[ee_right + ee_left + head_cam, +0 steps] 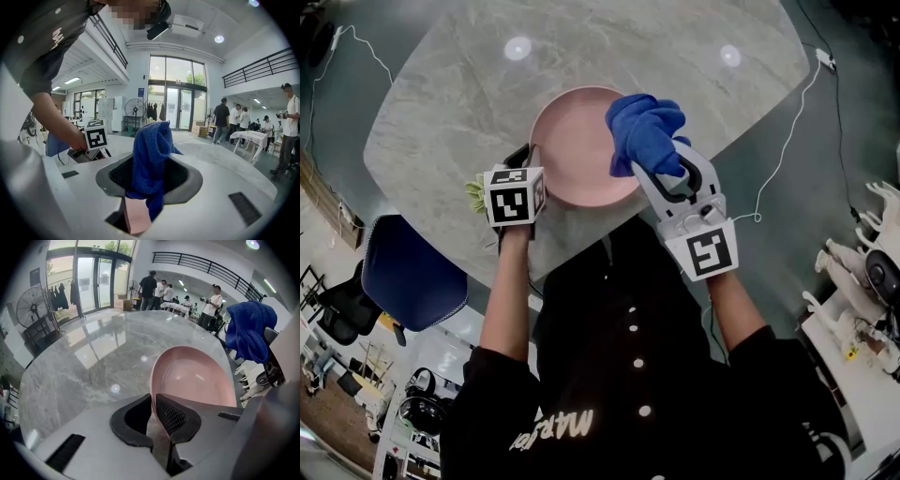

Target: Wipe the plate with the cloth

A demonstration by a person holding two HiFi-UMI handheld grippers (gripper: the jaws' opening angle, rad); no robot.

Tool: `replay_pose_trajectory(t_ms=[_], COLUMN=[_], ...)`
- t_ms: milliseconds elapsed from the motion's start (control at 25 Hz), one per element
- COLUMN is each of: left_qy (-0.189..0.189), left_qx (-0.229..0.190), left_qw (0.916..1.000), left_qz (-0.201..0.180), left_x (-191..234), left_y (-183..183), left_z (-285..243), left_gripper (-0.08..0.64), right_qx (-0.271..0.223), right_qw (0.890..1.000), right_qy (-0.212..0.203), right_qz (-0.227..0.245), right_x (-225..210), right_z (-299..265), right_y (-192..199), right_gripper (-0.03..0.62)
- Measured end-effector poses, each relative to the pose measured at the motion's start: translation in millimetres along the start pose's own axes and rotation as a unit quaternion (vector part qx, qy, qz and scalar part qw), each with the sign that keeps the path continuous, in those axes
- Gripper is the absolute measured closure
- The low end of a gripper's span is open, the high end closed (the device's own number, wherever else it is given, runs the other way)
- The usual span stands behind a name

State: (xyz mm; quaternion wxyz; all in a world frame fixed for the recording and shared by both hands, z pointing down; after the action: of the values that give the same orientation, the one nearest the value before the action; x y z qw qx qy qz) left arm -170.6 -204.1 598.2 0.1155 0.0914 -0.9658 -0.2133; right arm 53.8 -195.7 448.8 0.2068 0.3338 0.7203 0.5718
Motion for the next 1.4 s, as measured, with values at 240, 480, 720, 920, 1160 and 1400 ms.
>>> replay_pose_trajectory(t_ms=[240,480,720,920,1160,1400], left_qy=[0.003,0.003,-0.002,-0.005,-0.007,-0.009], left_qx=[-0.002,-0.001,-0.005,-0.004,-0.001,0.000], left_qw=[0.9999,0.9999,0.9999,0.9999,0.9999,1.0000], left_qz=[0.013,0.014,0.013,0.009,0.008,0.003], left_x=[2.6,4.8,5.4,4.7,4.1,4.2], left_y=[0.7,0.8,-1.5,-0.4,-0.5,-0.9], left_z=[0.1,-0.3,-0.9,-1.2,-0.5,-0.4], left_gripper=[0.515,0.515,0.518,0.518,0.518,0.518], right_qx=[0.063,0.090,0.089,0.113,0.144,0.164], right_qw=[0.994,0.982,0.976,0.970,0.960,0.961], right_qy=[-0.053,-0.123,-0.165,-0.182,-0.204,-0.197], right_qz=[0.068,0.112,0.106,0.112,0.127,0.103], right_x=[8.6,24.5,39.9,51.9,62.3,63.8], right_z=[-15.0,-47.9,-87.5,-116.7,-138.7,-158.1], right_y=[7.2,9.9,15.0,34.7,59.6,76.1], right_gripper=[0.440,0.442,0.442,0.442,0.443,0.442])
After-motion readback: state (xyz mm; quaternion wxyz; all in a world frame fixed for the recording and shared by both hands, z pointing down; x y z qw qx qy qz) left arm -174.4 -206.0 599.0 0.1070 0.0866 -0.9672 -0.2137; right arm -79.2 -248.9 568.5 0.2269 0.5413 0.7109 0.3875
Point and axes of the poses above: the fingertips, and each gripper's own axes: z backward along the fingers, x to its left, y out of its underside, the point moved 5 cm from there along z, backward along the fingers, and after that the axes turned 2 degrees about z, right-handed, at the moved point
